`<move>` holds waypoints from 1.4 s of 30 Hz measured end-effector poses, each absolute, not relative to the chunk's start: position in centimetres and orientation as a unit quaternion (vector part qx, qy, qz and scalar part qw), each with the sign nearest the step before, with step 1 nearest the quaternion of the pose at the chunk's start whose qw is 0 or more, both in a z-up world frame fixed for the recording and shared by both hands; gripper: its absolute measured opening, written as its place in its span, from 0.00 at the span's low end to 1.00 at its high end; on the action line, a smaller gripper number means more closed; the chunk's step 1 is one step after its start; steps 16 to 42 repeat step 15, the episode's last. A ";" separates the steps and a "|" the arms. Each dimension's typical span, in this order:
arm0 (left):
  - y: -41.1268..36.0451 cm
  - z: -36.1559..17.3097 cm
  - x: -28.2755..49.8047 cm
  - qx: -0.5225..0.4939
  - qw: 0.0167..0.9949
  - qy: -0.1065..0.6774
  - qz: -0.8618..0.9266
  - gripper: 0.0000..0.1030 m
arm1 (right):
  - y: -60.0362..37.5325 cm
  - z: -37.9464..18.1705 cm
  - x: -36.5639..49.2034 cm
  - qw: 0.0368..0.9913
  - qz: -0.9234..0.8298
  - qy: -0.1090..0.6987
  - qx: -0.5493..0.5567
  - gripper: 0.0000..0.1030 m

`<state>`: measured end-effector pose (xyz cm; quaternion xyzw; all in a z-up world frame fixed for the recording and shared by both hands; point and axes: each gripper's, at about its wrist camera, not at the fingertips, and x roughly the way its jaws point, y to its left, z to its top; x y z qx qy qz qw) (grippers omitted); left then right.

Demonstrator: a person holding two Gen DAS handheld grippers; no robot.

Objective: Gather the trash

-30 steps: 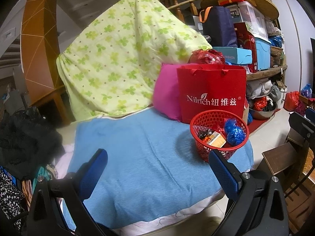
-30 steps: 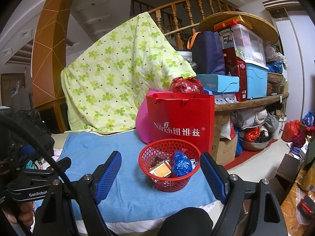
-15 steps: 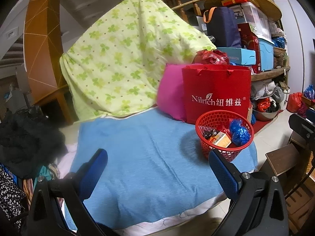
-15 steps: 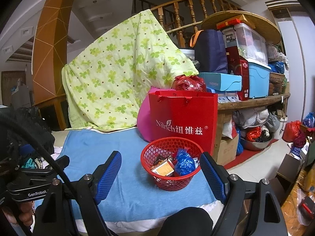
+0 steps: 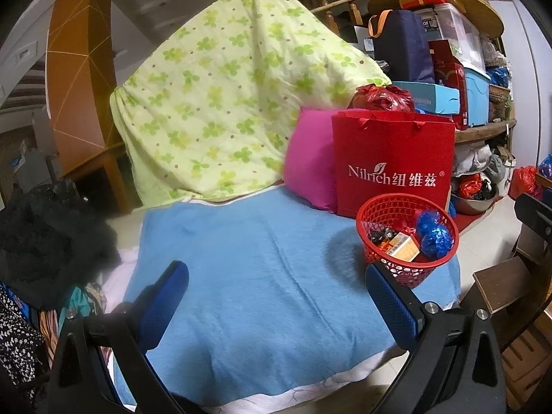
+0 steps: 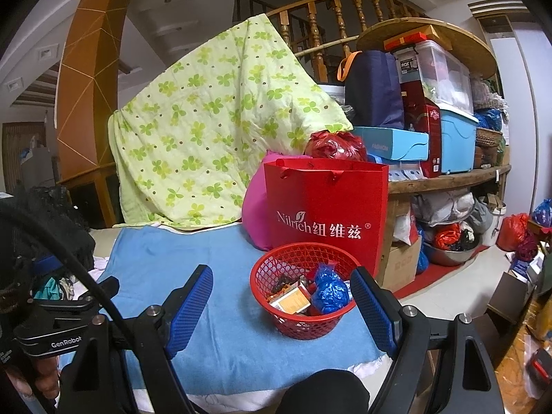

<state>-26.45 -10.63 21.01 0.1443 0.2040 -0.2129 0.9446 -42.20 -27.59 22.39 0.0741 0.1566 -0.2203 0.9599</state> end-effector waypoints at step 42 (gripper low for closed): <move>-11.4 18.6 -20.7 0.110 0.934 0.235 -0.246 0.99 | -30.3 21.1 -36.9 0.952 -0.239 0.174 0.081 0.82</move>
